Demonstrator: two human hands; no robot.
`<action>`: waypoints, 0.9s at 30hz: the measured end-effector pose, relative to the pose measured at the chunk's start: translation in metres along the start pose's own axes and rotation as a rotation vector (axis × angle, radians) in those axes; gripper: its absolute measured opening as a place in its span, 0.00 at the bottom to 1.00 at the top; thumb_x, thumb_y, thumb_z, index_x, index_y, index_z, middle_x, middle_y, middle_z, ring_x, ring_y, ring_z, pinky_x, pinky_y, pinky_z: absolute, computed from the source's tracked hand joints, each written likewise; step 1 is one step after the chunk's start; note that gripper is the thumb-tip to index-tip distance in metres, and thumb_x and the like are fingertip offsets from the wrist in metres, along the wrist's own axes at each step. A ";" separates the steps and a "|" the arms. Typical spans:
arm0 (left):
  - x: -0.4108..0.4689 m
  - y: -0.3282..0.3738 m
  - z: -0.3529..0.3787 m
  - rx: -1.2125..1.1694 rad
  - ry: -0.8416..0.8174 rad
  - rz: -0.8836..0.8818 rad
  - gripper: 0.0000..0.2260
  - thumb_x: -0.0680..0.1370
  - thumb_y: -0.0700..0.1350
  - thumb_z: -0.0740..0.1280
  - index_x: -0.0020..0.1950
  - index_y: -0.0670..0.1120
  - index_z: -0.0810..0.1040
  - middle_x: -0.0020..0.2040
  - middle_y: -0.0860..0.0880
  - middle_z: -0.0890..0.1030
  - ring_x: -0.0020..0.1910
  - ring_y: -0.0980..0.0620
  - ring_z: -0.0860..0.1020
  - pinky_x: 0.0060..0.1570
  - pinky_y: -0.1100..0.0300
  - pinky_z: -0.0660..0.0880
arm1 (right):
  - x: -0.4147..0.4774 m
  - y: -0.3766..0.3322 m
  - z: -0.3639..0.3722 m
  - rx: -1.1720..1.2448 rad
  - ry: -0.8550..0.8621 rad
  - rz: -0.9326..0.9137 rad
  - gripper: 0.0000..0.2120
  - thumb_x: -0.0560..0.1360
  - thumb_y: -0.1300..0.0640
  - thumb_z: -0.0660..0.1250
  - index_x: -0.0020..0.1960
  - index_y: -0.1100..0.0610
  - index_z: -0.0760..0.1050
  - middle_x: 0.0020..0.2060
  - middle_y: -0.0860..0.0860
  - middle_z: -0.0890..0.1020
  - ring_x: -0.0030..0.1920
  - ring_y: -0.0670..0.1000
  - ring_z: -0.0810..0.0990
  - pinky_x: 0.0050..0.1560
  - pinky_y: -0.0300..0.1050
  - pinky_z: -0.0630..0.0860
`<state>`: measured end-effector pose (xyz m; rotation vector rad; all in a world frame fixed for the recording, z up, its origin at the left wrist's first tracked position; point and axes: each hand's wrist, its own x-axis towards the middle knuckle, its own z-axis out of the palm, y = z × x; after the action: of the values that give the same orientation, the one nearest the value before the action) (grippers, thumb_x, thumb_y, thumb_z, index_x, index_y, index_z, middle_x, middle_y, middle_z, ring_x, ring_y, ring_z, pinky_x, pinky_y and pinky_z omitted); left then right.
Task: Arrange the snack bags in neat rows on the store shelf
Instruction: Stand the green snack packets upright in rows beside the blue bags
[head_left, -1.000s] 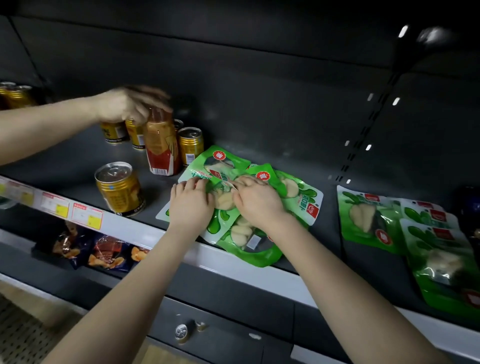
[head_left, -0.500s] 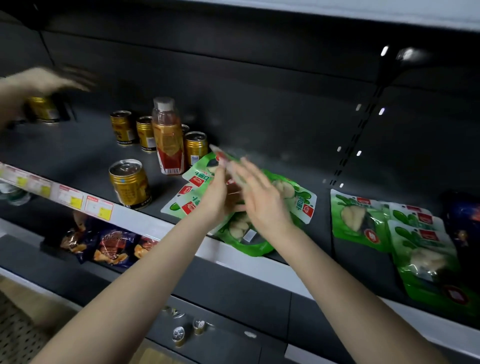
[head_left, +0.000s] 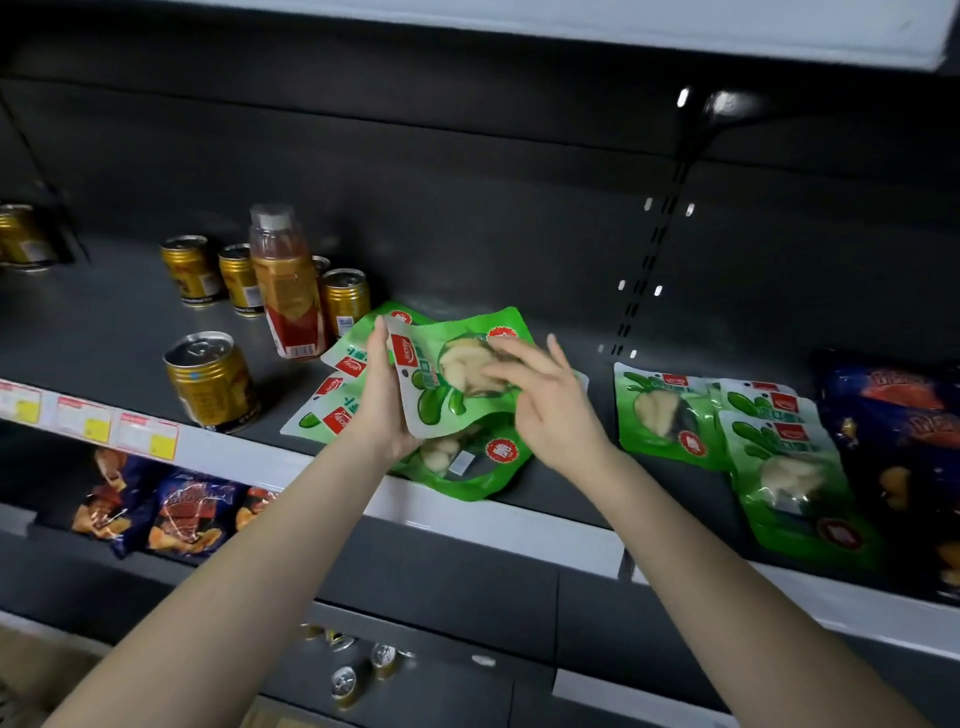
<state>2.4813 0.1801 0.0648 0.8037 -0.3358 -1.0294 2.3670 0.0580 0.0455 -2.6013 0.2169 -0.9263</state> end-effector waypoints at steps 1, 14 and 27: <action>0.001 0.000 0.000 0.021 0.011 -0.027 0.34 0.76 0.68 0.46 0.51 0.45 0.82 0.47 0.42 0.84 0.44 0.45 0.84 0.42 0.51 0.81 | 0.003 0.002 -0.006 0.009 0.066 0.045 0.25 0.69 0.66 0.51 0.57 0.58 0.80 0.64 0.54 0.76 0.65 0.55 0.73 0.73 0.53 0.47; 0.018 -0.031 0.024 0.294 -0.126 -0.350 0.33 0.76 0.68 0.49 0.48 0.42 0.81 0.42 0.40 0.84 0.37 0.45 0.83 0.36 0.55 0.81 | -0.004 0.019 -0.038 0.091 -0.161 0.563 0.19 0.70 0.45 0.73 0.57 0.54 0.81 0.54 0.50 0.82 0.57 0.50 0.79 0.57 0.45 0.74; 0.065 -0.084 0.070 1.023 -0.037 0.239 0.20 0.72 0.32 0.68 0.61 0.45 0.71 0.50 0.46 0.81 0.44 0.54 0.79 0.40 0.62 0.78 | -0.061 0.065 -0.088 -0.010 0.310 0.756 0.10 0.79 0.60 0.63 0.60 0.58 0.72 0.45 0.51 0.82 0.33 0.45 0.76 0.31 0.32 0.72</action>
<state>2.4197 0.0713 0.0435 1.6054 -1.0042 -0.6022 2.2630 -0.0117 0.0477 -2.0706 1.1808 -1.0018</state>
